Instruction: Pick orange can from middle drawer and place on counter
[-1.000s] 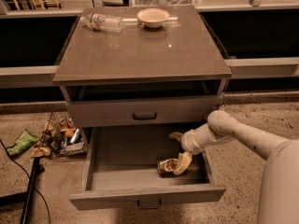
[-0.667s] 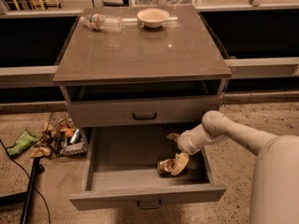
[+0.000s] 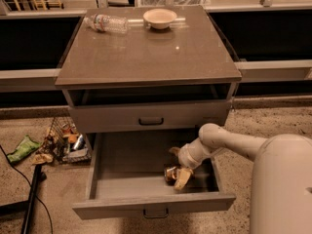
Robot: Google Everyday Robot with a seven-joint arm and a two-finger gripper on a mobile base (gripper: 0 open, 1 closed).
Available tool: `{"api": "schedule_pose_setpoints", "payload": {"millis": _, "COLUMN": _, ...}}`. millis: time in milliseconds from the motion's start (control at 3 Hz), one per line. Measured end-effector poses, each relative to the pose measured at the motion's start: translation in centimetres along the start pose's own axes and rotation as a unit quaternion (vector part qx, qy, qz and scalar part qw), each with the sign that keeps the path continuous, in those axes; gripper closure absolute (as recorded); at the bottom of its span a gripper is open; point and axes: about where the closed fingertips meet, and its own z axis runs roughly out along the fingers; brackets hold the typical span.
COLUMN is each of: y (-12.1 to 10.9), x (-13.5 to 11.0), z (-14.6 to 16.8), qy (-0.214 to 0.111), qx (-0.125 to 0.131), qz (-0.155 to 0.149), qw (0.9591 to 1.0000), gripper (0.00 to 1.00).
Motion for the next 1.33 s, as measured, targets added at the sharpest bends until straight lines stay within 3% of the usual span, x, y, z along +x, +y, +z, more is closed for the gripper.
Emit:
{"api": "schedule_pose_setpoints", "payload": {"millis": 333, "y": 0.7, "x": 1.1, "z": 1.4, "qy": 0.012, "qx": 0.000, "qz": 0.005, "qw": 0.9999, "gripper": 0.00}}
{"api": "schedule_pose_setpoints", "payload": {"millis": 1333, "y": 1.7, "x": 4.4, "z": 1.0, "qy": 0.046, "qx": 0.008, "qz": 0.018, "qw": 0.9988, "gripper": 0.65}}
